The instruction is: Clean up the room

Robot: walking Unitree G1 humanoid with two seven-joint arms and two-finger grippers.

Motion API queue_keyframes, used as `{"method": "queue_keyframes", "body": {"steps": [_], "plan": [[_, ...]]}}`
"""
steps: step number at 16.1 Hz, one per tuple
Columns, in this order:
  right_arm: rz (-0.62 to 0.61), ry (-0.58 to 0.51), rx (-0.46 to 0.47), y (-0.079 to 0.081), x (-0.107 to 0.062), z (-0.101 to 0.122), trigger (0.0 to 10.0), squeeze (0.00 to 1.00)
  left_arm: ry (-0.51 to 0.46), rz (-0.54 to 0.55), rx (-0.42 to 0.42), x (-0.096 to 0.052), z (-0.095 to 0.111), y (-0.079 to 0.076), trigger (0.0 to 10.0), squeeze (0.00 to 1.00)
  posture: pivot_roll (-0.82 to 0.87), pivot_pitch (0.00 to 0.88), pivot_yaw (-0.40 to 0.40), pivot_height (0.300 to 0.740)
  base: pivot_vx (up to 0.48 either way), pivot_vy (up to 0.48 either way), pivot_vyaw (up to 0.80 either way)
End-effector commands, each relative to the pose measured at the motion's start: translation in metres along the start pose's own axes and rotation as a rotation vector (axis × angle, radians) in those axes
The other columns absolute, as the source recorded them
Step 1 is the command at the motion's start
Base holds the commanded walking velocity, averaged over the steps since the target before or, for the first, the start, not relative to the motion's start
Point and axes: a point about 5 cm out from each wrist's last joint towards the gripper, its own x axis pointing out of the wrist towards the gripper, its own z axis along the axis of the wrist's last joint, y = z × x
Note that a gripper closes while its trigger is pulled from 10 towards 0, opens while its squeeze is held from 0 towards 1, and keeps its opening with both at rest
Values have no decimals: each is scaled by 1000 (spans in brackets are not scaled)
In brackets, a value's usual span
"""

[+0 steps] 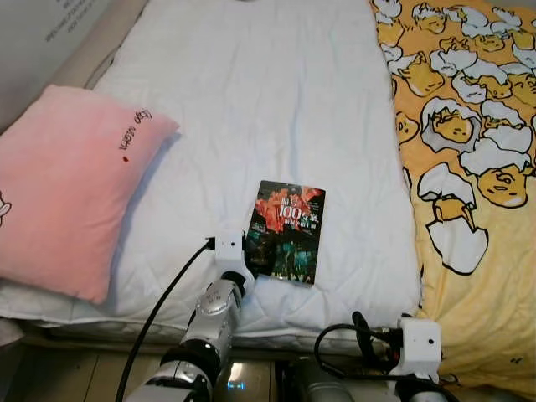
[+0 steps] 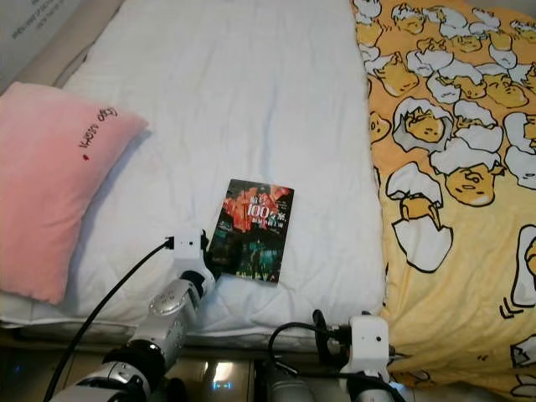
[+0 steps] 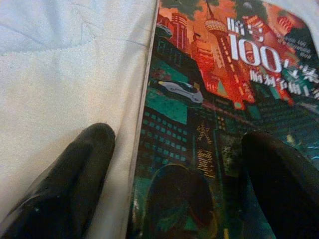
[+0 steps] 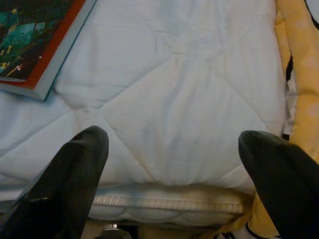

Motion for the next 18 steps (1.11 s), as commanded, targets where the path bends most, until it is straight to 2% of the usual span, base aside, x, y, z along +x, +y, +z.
{"method": "queue_keyframes", "body": {"steps": [1,2,3,4,5,6,7,10,13,14,18], "plan": [[-18,30,2,-6,-5,-5,10000,0,49,-10,19,-1,-10,-5,10000,0,-122,190,-64,740,0,0,0],[-20,33,3,-6,-5,-6,10000,0,69,-37,24,-1,-12,-10,10000,0,-123,192,-62,740,0,0,0],[-23,37,6,-5,-5,-7,10000,0,135,-107,-17,-2,-21,-21,10000,0,-120,191,-61,740,0,0,0],[-23,39,9,-5,-5,-8,10000,0,211,-139,-18,-4,-31,-27,3294,0,-118,193,-60,740,0,0,0],[-23,40,10,-4,-5,-8,10000,0,248,-143,-8,-6,-36,-28,706,0,-116,194,-58,740,0,0,0],[-23,39,13,-3,-4,-7,10000,0,288,-107,-1,-7,-41,-24,0,0,-119,197,-55,740,0,0,0],[-24,38,15,-3,-3,-7,10000,0,303,-100,10,-7,-42,-22,0,0,-120,197,-55,740,0,0,0],[-28,32,21,-3,-2,-6,10000,0,252,-130,-19,-2,-30,-23,0,0,-124,197,-49,740,0,0,0],[-36,33,22,-4,0,-6,10000,0,236,-198,63,-1,-28,-28,0,0,-121,195,-47,740,0,0,0],[-37,32,23,-5,2,-6,10000,0,233,-208,66,0,-27,-29,0,0,-120,192,-46,740,0,0,0],[-44,22,23,-8,7,-2,10000,0,213,-263,25,1,-23,-35,0,0,-140,183,-44,740,0,0,0]]}}
